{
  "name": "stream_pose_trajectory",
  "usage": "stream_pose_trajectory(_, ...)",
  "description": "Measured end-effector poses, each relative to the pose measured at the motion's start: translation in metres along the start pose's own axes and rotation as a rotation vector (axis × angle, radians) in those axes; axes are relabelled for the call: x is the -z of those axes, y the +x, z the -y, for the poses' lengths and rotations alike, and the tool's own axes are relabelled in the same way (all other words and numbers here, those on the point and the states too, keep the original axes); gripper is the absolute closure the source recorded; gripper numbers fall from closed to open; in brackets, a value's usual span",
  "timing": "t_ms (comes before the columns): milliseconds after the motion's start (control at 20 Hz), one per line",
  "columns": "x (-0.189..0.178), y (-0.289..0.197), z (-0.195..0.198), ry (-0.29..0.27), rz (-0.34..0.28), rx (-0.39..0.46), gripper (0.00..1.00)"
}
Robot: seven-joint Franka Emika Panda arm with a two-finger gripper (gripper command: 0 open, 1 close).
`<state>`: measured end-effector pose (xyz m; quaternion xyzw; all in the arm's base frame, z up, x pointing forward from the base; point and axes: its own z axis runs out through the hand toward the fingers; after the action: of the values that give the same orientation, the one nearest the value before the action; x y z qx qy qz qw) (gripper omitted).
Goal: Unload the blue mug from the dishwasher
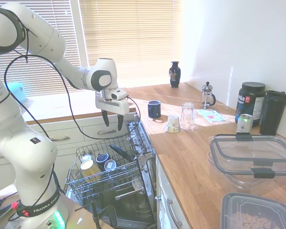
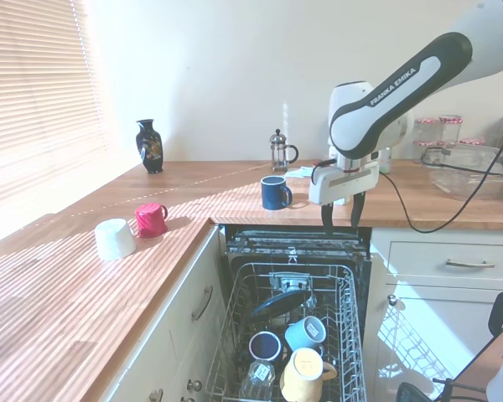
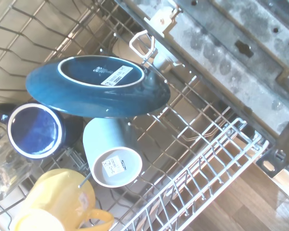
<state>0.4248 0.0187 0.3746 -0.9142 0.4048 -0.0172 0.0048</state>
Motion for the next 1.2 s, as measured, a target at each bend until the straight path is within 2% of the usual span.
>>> stream_pose_trajectory(200,0.002,-0.001,0.005,0.004,-0.010,0.019,0.00)
stream_pose_trajectory(550,0.002,-0.029,0.040,0.016,-0.043,0.121,0.00)
stream_pose_trajectory(700,-0.003,-0.044,0.059,0.002,-0.068,0.152,0.00)
stream_pose_trajectory(1000,-0.005,-0.082,0.110,-0.031,-0.144,0.306,0.00)
stream_pose_trajectory(1200,-0.004,-0.097,0.127,-0.047,-0.177,0.419,0.00)
